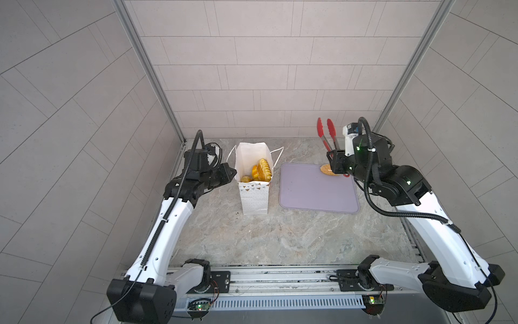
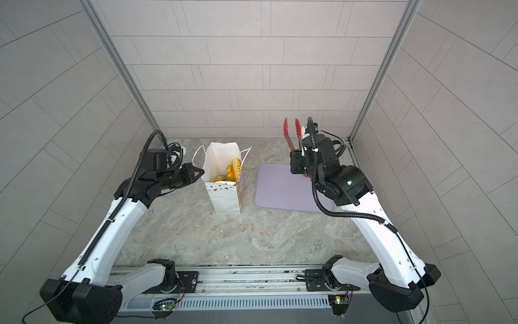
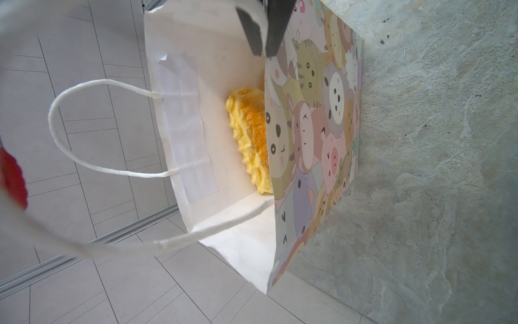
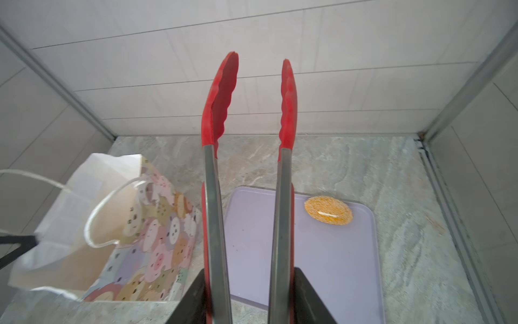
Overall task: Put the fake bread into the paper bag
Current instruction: 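Raise the empty tongs and move them toward the sugar-coated bun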
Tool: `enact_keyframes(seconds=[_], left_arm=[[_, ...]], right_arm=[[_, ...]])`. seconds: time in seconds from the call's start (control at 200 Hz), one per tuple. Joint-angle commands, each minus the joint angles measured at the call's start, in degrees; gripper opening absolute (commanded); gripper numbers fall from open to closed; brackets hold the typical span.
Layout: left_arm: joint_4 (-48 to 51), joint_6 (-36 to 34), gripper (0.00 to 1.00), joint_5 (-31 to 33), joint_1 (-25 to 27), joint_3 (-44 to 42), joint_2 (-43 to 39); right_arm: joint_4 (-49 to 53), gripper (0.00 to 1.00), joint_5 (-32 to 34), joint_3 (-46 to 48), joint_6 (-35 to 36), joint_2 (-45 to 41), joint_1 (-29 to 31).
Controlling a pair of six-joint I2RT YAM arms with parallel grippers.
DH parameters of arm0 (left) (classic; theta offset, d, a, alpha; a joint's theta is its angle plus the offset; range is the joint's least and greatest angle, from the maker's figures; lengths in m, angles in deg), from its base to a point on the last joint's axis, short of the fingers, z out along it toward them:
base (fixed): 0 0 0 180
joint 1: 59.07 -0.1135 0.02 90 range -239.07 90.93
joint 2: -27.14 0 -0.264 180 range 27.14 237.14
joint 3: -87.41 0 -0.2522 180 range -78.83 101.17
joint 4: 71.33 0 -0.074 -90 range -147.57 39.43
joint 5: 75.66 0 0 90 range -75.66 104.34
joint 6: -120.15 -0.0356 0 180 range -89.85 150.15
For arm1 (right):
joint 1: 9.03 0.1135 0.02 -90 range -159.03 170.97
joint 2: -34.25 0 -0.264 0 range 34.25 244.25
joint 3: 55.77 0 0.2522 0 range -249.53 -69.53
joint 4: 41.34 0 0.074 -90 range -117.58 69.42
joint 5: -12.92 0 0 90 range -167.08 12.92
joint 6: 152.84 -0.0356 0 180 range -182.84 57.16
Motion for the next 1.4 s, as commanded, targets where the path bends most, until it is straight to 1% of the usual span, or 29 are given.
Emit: enact_keyframes(seconds=[0.0, 0.145, 0.255, 0.43, 0.535, 0.686, 0.821, 1.016, 1.181, 1.396], left_arm=[[-0.14, -0.53, 0.09, -0.11, 0.16, 0.12, -1.1], [-0.31, -0.51, 0.09, -0.15, 0.09, 0.04, -0.99], [-0.32, -0.48, 0.08, -0.22, 0.11, 0.09, -0.83], [-0.25, -0.52, 0.09, -0.24, 0.17, 0.02, -0.92], [0.01, -0.75, 0.08, -0.15, 0.19, 0.01, -0.97], [0.21, -0.97, 0.08, 0.06, 0.12, -0.23, -1.04], [0.03, -0.97, 0.08, -0.11, 0.11, -0.43, -0.82], [-0.12, -1.06, 0.08, -0.21, 0.11, -0.7, -0.85], [-0.11, -1.06, 0.09, -0.22, 0.11, -0.76, -1.14], [-0.47, -0.77, 0.09, -0.42, 0.2, -0.93, -1.13]], right_arm=[[-3.42, 0.44, -3.48, 4.58, -1.72, -0.94, -5.35], [-7.05, 0.44, -6.86, 11.25, -3.02, 0.4, -11.75], [-12.29, 0.44, -12.4, 15.72, -5.93, 3.17, -16.35], [-18.8, 0.43, -17.76, 18.72, -9.51, 10.94, -19.8], [-21.35, 0.42, -19.62, 18.34, -11.15, 15.52, -20.18], [-22.7, 0.41, -20.37, 17.28, -13.29, 20.23, -20.3], [-23.34, 0.41, -21.65, 17.26, -15.45, 23.35, -20.64], [-23.31, 0.41, -23.48, 17.66, -15.29, 26.01, -21.19], [-21.96, 0.41, -24.59, 18.79, -14.37, 25.4, -21.46], [-19.94, 0.41, -23.15, 21.73, -12.47, 19.94, -21.46]])
